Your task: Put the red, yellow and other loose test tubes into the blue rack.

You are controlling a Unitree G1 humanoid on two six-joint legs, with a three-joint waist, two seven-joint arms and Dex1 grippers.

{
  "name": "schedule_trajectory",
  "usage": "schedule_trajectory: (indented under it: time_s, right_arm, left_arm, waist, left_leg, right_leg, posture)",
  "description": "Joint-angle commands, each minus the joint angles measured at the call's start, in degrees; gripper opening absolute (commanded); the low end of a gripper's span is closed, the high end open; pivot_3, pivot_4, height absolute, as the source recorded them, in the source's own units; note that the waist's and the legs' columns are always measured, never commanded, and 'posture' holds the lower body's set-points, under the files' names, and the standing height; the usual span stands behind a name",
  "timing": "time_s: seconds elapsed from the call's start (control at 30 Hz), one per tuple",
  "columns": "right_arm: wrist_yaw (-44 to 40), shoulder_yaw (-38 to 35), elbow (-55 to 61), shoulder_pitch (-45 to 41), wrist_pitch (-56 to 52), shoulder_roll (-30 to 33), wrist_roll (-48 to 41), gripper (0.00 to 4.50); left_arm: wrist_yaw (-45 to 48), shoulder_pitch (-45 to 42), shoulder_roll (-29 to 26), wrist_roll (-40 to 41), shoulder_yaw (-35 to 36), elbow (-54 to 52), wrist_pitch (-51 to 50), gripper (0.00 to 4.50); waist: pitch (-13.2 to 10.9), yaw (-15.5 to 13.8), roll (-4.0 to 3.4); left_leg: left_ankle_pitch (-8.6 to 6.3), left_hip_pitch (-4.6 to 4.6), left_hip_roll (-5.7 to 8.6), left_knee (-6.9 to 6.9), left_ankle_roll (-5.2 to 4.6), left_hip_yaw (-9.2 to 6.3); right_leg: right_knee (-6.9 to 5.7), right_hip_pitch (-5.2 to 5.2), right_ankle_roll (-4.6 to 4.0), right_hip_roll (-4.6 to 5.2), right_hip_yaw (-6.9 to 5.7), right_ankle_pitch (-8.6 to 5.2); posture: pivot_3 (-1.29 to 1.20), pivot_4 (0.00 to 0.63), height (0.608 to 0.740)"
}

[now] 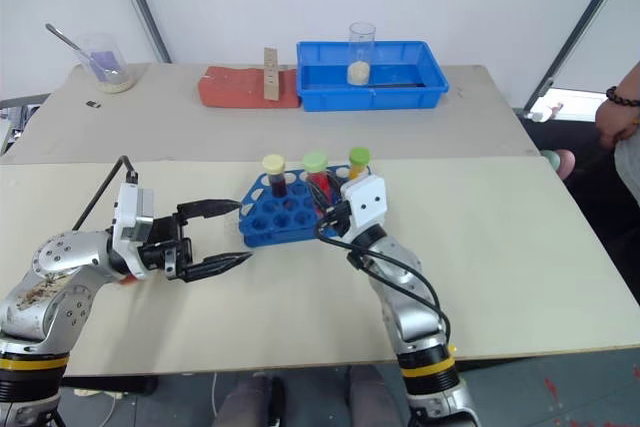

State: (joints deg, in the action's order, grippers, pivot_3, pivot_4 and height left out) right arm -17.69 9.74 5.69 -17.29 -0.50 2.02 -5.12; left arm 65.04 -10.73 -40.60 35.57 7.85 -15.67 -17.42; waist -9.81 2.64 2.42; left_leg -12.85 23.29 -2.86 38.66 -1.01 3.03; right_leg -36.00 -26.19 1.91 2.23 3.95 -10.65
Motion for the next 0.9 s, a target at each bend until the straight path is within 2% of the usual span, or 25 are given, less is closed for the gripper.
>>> schedule_trajectory:
  time_s: [0.03,0.33,0.9]
  right_arm:
    - [1.71,0.18,-1.25,0.04,4.02,-1.19,1.39,0.96]
    - [3.74,2.08,-4.54,2.5,9.82,-2.78,4.74,0.96]
    - [5.09,1.3,-1.46,5.63,10.17,-1.75,5.46,0.96]
  left_arm:
    - [-0.23,-0.34,-0.77,1.22,1.6,-2.47,-0.03,4.5]
    - [-1.33,-1.34,-1.34,1.81,1.82,-2.46,-1.32,4.5]
    - [-2.27,-3.48,-0.73,1.89,1.34,-2.43,-3.08,4.5]
  waist:
    - [0.0,0.0,0.0]
    - [0.0,0.01,0.0]
    - [0.01,-0.05,0.0]
  left_leg:
    - [0.0,0.0,0.0,0.0,0.0,0.0]
    - [0.0,-0.03,0.0,0.0,0.0,0.0]
    - [0.0,-0.09,0.0,0.0,0.0,-0.01]
  right_leg:
    - [0.0,0.01,-0.01,0.0,0.0,0.0]
    - [-0.01,0.02,-0.07,0.0,0.0,-0.04]
    - [-0.05,0.05,-0.2,0.0,0.01,-0.12]
  posture:
    - [0.0,0.15,0.74]
    - [0.0,0.15,0.74]
    - [0.0,0.15,0.74]
